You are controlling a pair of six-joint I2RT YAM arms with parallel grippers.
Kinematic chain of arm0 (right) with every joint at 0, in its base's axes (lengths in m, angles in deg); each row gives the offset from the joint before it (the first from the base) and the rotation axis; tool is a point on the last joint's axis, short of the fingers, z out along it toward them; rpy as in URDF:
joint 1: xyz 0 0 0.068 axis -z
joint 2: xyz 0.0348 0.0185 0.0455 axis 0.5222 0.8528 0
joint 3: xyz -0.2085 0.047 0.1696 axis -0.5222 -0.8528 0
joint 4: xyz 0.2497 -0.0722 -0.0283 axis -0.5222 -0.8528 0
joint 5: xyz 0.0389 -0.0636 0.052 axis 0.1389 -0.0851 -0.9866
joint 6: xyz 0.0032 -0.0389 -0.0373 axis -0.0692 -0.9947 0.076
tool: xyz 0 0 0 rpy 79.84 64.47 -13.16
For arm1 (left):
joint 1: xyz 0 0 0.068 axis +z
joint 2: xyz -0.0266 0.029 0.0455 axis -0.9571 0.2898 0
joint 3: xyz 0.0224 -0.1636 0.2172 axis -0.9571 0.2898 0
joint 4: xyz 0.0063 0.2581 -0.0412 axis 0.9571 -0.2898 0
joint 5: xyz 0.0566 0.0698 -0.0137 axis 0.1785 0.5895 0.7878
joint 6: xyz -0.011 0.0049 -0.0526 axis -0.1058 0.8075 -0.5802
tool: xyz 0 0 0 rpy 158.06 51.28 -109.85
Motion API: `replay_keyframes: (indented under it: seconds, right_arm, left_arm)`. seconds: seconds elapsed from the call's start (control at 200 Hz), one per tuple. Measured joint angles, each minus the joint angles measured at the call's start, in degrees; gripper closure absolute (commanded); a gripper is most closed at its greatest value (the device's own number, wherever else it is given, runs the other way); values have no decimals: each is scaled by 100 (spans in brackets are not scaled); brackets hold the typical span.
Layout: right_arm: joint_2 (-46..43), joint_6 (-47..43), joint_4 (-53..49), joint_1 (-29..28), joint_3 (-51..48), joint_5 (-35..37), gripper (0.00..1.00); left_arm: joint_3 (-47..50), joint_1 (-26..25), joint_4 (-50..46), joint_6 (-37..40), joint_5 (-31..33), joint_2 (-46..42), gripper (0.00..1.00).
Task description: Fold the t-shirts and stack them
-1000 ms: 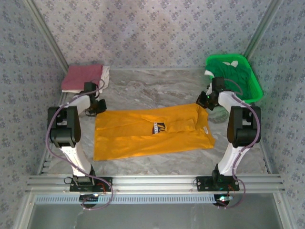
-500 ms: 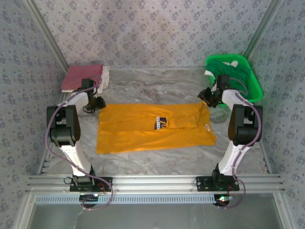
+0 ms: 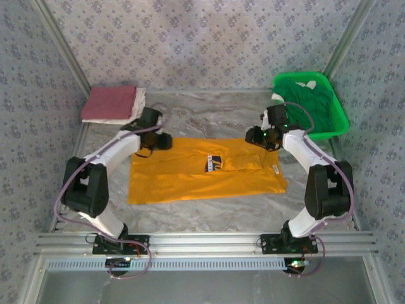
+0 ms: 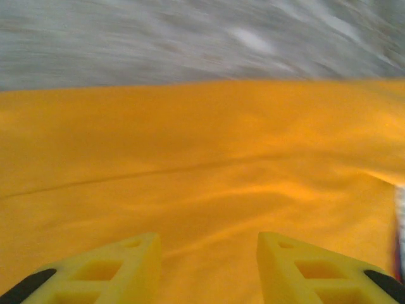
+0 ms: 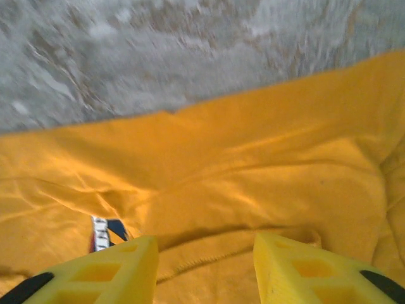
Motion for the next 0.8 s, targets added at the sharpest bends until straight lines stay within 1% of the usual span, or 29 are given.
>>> replay_keyframes:
  seconds: [0.06,0.125,0.215,0.295,0.39,0.435,0.505,0.53,0.55,0.645,0.705,0.75,0.8]
  right_arm:
    - [157,-101,-146,-24,-2,111,49]
    - [358,-197,-280,-24,0,197,49]
    - [595,-291,-503,-24,4,313,49]
    - [721,-374,-658,-24,4,393,53]
    - [752,-442,-778,-24,-7,393,62]
    - [752,-450,-780,-22,-13,387,74]
    - [754,-466,-776,-22,-35,382,84]
    - [756,-490,-776,-22,-39,380,88]
    - [756,-487,-776,-22,-42,374,90]
    - [756,-455,-752,-4,-79,343,93]
    - [756,-431,-723,44,-116,310,97]
    - [756,-415,-713,105,-140,271,99]
    - [752,-393,-669,192,-168,232,100]
  left_arm:
    - [-177,-509,87,74,-188,192,50]
    - [-549,-940,151,170,-391,529,49]
    - [-1224,-1370,262,302,-616,1117,48]
    - [-1690,-1655,415,400,-772,1589,48]
    - [-1989,-1895,525,461,-997,2046,49]
    - [-2046,-1967,562,476,-1093,2208,52]
    - [-2081,-2044,573,525,-1233,2406,54]
    - [-2094,-2076,570,533,-1281,2472,56]
    - [-2105,-2090,568,538,-1307,2516,58]
    - [-2149,-2155,562,579,-1392,2667,67]
    - [-2149,-2177,562,581,-1412,2675,76]
    - [-2149,-2181,577,579,-1434,2673,84]
    - [-2149,-2186,586,540,-1458,2675,90]
